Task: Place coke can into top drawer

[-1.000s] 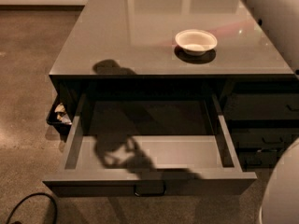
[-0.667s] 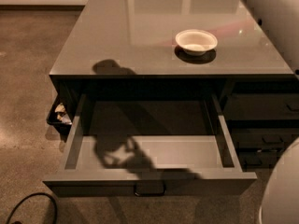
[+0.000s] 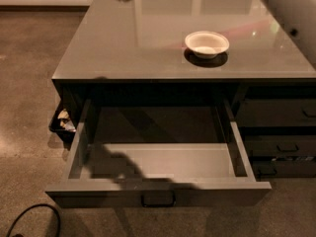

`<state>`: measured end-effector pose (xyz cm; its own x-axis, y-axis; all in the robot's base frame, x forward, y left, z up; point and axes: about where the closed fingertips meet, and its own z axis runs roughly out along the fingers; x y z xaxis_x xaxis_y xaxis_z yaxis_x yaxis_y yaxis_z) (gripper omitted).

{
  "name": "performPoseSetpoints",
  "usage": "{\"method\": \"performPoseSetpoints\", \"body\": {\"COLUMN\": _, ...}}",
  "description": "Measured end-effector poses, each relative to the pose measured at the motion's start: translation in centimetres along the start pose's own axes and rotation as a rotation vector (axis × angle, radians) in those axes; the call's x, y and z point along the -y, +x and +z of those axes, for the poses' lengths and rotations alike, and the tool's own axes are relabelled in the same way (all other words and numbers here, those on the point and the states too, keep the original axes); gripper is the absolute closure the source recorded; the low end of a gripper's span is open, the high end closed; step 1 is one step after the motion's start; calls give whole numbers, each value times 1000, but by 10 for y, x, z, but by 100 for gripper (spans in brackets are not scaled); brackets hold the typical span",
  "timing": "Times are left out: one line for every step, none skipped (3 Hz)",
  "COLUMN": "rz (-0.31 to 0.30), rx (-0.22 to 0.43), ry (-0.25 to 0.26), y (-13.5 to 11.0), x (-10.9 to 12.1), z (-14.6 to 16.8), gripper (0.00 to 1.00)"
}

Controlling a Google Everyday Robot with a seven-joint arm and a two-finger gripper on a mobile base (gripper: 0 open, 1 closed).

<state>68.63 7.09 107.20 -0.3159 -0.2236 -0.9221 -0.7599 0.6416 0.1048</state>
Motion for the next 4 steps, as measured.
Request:
{"method": "performPoseSetpoints", "body": {"rz": 4, "rx": -40, "ry": -94, "y": 56, "x": -46, "z": -15, "gripper": 100}}
{"method": "performPoseSetpoints", "body": {"rz": 63, "rx": -191, "ry": -151, "y": 152, "x": -68, "z": -5, "gripper": 100}}
{"method": "performPoseSetpoints", "body": {"rz": 119, "rx": -373, "ry": -182, "y": 247, "x": -75, "z": 14, "gripper": 100}}
{"method": "performPoseSetpoints", "body": {"rz": 173, "rx": -510, "ry": -186, "y": 322, "x": -74, "z": 28, "gripper": 100}}
